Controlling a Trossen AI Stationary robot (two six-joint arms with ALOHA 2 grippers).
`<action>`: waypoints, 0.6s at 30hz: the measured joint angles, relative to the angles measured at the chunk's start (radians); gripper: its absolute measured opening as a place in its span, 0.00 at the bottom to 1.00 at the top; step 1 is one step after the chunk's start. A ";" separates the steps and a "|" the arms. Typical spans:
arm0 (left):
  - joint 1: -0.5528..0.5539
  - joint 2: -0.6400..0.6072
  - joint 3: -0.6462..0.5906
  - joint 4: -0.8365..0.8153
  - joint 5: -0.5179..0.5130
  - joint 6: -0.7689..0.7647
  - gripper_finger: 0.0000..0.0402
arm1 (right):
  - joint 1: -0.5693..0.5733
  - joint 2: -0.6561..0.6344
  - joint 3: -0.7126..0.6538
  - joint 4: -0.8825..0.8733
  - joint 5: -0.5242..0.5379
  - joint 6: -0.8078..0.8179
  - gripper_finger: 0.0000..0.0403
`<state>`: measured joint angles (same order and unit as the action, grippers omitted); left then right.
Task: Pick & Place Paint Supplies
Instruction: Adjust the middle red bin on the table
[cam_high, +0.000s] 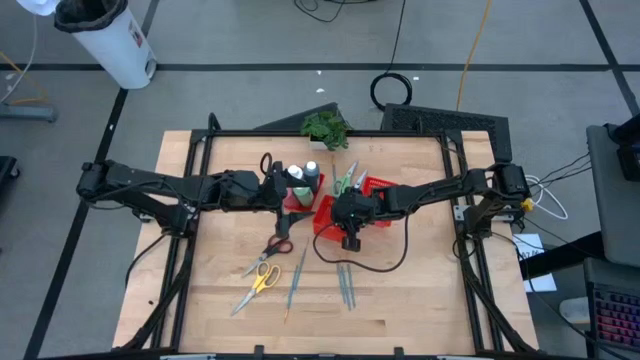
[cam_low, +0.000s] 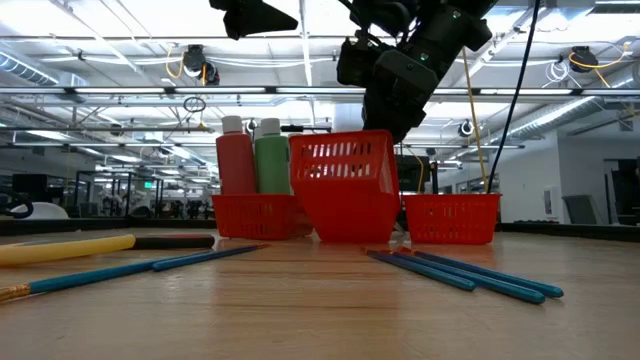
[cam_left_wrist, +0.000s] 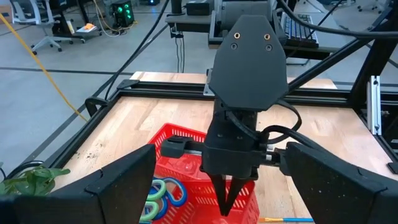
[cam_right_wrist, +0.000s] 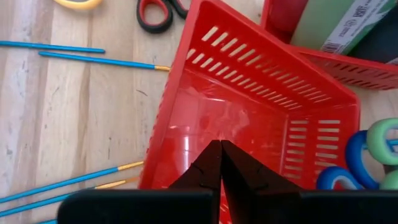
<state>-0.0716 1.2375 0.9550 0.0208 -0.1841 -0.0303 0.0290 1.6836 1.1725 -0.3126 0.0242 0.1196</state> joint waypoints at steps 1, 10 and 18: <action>0.000 0.000 0.000 0.000 0.000 0.000 0.91 | 0.002 0.000 0.000 0.000 -0.004 0.002 0.00; 0.000 0.000 0.000 0.000 0.000 0.000 0.91 | 0.015 0.000 -0.042 0.045 -0.057 0.028 0.00; 0.000 0.000 0.000 0.000 0.000 0.000 0.91 | 0.015 0.000 -0.124 0.140 -0.080 0.052 0.00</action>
<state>-0.0717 1.2376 0.9548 0.0208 -0.1841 -0.0302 0.0444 1.6833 1.0485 -0.1727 -0.0555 0.1718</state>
